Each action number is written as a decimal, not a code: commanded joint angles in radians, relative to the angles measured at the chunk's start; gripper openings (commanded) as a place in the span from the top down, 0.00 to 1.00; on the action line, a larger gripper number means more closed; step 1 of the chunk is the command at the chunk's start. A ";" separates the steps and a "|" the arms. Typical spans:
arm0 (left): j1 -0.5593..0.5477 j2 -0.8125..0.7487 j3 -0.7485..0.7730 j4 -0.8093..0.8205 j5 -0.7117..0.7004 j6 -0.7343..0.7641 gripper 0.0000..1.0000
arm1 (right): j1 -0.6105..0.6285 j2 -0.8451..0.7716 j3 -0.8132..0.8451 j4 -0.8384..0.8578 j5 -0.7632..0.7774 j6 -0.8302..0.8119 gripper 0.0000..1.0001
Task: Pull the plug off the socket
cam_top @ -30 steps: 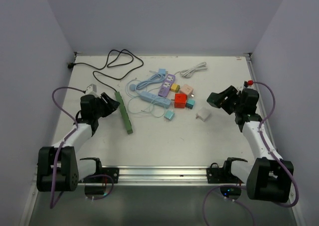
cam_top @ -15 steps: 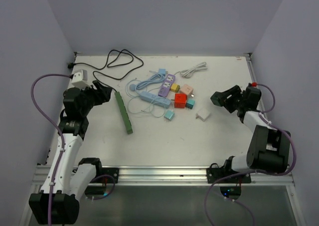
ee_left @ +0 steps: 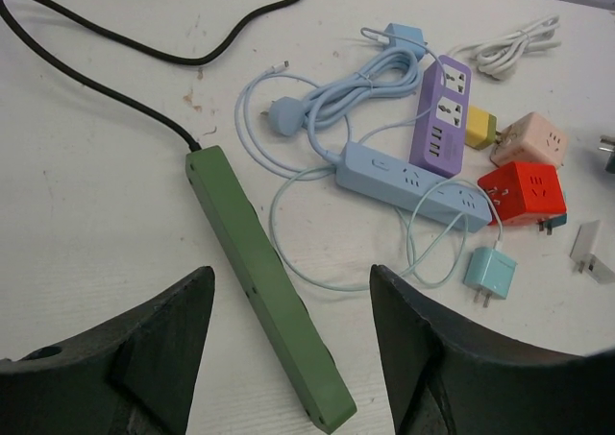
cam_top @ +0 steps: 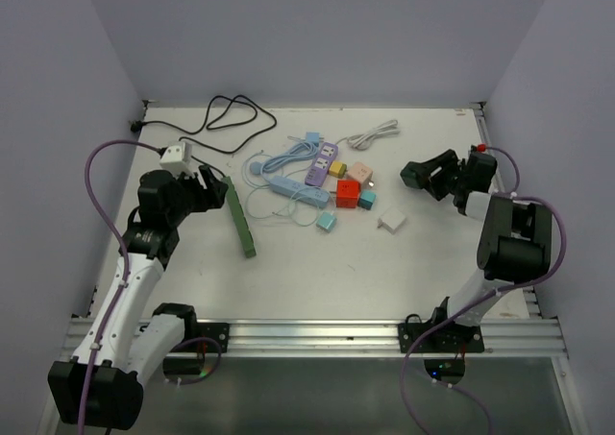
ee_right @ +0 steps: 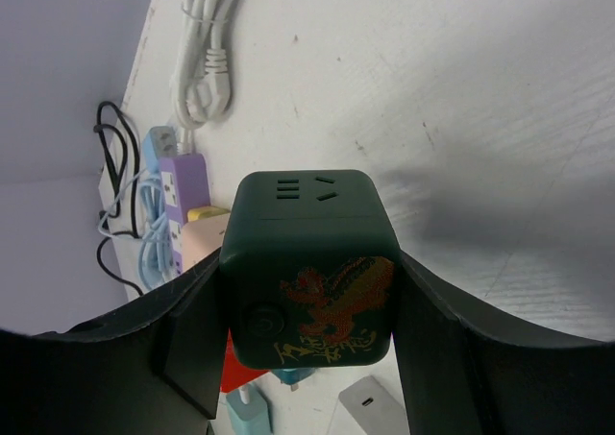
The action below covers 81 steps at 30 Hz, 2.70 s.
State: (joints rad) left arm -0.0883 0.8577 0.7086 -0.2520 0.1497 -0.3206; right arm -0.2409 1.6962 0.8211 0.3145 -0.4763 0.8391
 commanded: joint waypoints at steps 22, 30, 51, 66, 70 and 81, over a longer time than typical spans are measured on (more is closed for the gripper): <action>-0.019 -0.016 -0.006 0.005 0.021 0.020 0.29 | 0.048 0.100 0.072 -0.060 -0.022 -0.074 0.17; -0.027 -0.028 -0.012 0.005 0.013 0.022 0.28 | 0.043 0.057 0.056 -0.169 0.047 -0.106 0.17; -0.041 -0.037 -0.014 0.002 0.021 0.028 0.28 | 0.028 -0.182 0.021 -0.252 0.085 -0.178 0.01; -0.041 -0.078 -0.009 -0.004 -0.024 0.035 0.27 | 0.576 -0.541 0.174 -0.613 0.372 -0.455 0.01; -0.041 -0.097 -0.012 -0.004 -0.041 0.034 0.26 | 0.706 -0.613 0.252 -0.764 0.514 -0.550 0.01; -0.041 -0.134 -0.011 -0.004 -0.128 0.037 0.26 | 0.730 -0.892 0.096 -0.785 0.683 -0.554 0.01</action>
State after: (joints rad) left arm -0.1249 0.7399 0.7044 -0.2680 0.0597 -0.3096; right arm 0.4896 0.8516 0.9722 -0.4648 0.1158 0.3077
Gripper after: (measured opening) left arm 0.740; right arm 0.986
